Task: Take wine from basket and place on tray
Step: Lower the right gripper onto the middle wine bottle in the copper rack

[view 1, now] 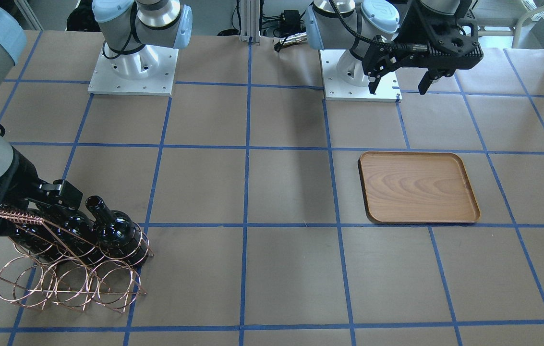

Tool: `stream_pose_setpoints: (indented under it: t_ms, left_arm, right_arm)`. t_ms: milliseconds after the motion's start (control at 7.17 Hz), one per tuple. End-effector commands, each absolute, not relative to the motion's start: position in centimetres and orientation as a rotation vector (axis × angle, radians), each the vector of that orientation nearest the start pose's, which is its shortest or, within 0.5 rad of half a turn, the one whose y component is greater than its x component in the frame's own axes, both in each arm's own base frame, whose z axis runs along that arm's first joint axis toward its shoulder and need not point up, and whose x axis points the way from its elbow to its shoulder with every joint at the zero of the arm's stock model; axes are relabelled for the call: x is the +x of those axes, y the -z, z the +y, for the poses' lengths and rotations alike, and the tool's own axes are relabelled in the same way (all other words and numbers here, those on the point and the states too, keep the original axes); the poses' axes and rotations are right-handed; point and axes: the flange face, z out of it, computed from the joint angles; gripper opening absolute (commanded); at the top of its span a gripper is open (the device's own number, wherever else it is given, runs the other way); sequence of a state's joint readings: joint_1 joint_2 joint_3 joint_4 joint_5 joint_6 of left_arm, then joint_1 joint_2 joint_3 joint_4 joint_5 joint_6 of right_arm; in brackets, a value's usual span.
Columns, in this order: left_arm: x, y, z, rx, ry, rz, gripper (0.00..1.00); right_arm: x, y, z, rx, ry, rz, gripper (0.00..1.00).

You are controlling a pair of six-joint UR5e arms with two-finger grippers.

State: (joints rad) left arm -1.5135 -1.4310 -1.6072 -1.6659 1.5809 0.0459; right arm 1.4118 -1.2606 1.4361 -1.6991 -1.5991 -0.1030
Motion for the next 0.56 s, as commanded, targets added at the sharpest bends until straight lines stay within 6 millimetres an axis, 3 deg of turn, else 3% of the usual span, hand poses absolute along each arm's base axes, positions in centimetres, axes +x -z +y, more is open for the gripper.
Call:
stream_pose_setpoints:
  t_ms: [0, 419]
  left_arm:
    - [-10.68, -51.80, -43.24, -0.017, 0.001, 3.120, 1.00]
    - [-10.69, -51.69, -43.14, -0.007, -0.004, 3.120, 1.00]
  right_arm:
    - [3.13, -37.98, -62.27, 0.081, -0.116, 3.164, 0.80]
    - [3.18, -38.23, -62.21, 0.061, -0.112, 3.169, 0.38]
